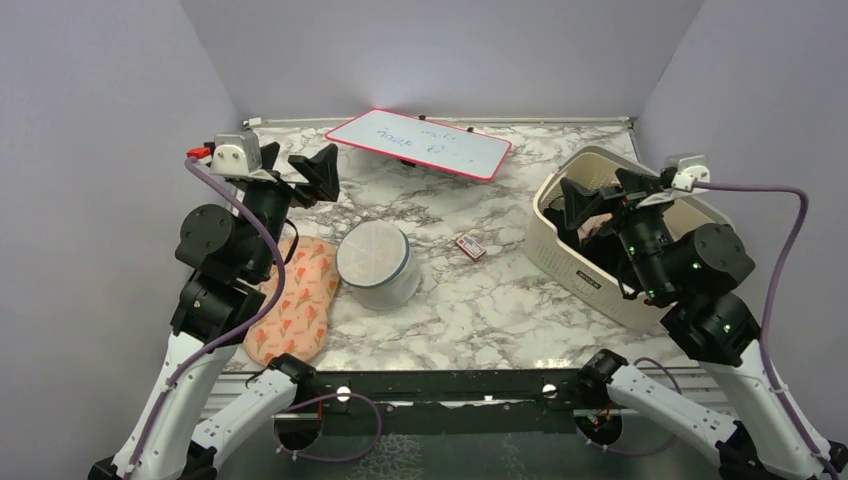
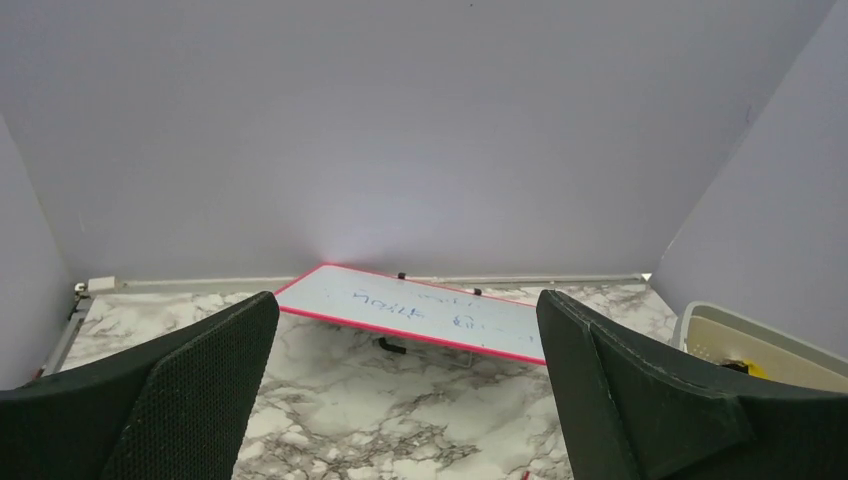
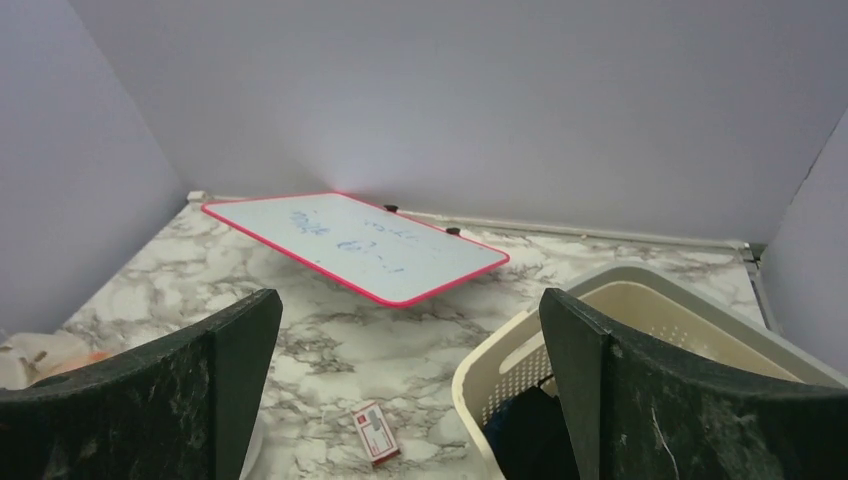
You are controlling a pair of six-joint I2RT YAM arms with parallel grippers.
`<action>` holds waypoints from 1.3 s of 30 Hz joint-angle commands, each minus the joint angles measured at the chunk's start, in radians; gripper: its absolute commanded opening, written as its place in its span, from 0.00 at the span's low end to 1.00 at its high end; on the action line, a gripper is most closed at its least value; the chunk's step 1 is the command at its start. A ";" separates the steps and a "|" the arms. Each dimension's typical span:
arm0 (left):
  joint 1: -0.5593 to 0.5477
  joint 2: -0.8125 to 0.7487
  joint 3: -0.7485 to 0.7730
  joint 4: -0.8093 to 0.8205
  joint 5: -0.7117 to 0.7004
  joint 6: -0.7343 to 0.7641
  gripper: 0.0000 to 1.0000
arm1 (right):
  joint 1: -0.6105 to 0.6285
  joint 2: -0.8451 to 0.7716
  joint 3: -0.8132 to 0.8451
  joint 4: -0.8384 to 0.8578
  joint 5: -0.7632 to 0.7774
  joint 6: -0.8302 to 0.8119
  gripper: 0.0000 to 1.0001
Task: Unzip the laundry bag and remove the bra
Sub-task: Pick up the laundry bag at the center of the board.
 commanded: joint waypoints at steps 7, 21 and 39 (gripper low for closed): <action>0.060 -0.088 -0.135 -0.102 0.047 -0.099 0.99 | -0.168 0.004 -0.189 0.033 -0.145 0.118 1.00; 0.125 -0.091 -0.350 -0.340 0.277 -0.236 0.99 | -0.333 0.038 -0.355 0.052 -0.657 0.301 1.00; 0.142 0.137 -0.534 -0.401 0.212 -0.596 0.99 | -0.363 0.020 -0.471 0.180 -1.168 0.379 1.00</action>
